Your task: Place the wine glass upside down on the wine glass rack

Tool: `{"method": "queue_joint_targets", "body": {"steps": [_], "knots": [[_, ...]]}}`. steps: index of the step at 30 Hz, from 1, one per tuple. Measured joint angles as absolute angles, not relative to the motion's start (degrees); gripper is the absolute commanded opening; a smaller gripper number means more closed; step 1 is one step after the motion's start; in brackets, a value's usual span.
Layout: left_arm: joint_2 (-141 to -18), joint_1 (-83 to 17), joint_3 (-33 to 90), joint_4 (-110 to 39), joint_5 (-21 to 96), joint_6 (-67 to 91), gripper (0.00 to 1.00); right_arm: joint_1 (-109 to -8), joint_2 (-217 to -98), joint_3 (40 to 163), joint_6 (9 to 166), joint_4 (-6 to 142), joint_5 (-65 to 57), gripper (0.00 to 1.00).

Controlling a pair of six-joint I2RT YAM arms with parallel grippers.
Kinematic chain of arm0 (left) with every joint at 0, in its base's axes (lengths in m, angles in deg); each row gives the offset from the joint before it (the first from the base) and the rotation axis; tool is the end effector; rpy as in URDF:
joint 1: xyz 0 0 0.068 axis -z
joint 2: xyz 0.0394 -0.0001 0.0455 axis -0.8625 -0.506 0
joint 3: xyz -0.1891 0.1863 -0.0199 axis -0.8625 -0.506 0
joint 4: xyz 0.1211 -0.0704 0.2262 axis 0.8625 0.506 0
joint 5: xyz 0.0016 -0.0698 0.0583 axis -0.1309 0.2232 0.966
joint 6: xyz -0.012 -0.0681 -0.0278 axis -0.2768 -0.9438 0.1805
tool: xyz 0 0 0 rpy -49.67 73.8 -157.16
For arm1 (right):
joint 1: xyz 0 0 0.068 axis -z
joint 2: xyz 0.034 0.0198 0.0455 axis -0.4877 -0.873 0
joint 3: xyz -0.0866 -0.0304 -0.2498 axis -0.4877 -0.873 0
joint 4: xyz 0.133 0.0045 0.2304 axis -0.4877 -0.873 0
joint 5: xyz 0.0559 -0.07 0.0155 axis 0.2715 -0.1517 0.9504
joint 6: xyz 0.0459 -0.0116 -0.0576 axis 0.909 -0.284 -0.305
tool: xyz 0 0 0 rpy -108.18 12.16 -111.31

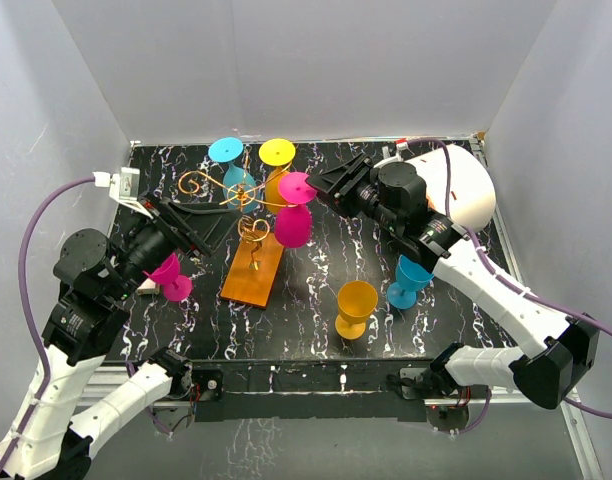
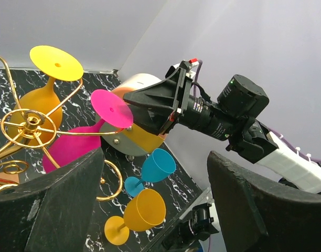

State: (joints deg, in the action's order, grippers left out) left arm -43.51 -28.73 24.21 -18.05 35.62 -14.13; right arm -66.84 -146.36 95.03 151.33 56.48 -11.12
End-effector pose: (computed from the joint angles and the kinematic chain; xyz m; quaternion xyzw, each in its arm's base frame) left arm 0.1163 -0.0823 0.4810 0.0339 0.6180 -0.4853 0.6176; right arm 0.2504 0.1935 0.3795 0.2201 0.7508 0.5047 0.3647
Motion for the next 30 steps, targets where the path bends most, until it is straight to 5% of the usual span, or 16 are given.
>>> {"method": "queue_joint_targets", "body": {"steps": [8, 15, 30], "knots": [[-43.3, -28.7, 24.3, -16.4, 35.9, -12.6, 0.83, -66.1, -145.6, 95.0, 148.4, 56.1, -10.9, 0.65], [-43.2, -28.7, 26.0, -11.6, 38.0, -8.7, 0.98, -65.8, -138.4, 94.9, 137.3, 51.7, -11.2, 0.66], [-42.0, -28.7, 28.0, -3.8, 38.5, 4.1, 0.99, -65.8, -131.1, 95.8, 110.6, 14.8, -12.9, 0.59]]}}
